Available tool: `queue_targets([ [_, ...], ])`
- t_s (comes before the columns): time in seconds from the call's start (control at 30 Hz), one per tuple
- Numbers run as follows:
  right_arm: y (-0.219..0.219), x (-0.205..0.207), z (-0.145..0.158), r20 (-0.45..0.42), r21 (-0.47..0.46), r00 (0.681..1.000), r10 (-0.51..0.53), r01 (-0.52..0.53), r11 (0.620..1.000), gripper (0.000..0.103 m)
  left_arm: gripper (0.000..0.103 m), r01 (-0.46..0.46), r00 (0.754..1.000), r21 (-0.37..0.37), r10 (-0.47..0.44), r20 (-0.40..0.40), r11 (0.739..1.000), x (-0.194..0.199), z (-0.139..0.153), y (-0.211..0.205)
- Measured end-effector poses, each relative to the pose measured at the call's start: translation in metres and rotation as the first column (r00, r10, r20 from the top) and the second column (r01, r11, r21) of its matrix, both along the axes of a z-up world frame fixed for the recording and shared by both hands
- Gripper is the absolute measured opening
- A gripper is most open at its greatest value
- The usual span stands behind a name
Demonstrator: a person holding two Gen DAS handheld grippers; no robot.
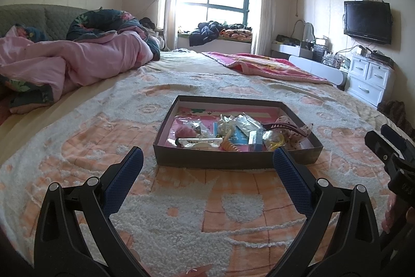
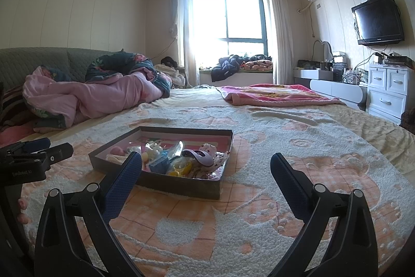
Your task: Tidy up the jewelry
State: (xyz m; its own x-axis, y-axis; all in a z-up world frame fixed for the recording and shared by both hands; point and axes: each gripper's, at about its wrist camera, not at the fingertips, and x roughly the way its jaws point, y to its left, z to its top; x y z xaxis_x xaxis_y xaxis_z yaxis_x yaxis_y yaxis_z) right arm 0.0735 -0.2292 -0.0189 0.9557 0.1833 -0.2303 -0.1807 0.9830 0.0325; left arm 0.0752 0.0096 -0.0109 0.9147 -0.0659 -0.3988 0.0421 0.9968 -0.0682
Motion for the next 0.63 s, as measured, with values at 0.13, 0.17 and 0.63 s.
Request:
queue_targets([
  [0.13,-0.002,0.000,0.001,0.003,0.003,1.000,-0.007,0.007,1.000,0.097,0.092,-0.010,1.000,-0.008,0.010,-0.019,1.000,0.002,-0.002,0.002],
  [0.17,-0.003,-0.001,0.001,0.003,0.004,1.000,-0.009,0.009,1.000,0.097,0.092,-0.014,1.000,-0.012,0.014,-0.025,1.000,0.003,-0.002,0.003],
  [0.63,-0.095,0.107,-0.011,-0.382,-0.043,0.868,-0.318,0.327,0.944,0.096,0.092,-0.324,0.924,-0.051,0.304,-0.233,0.945,0.054,-0.016,0.094],
])
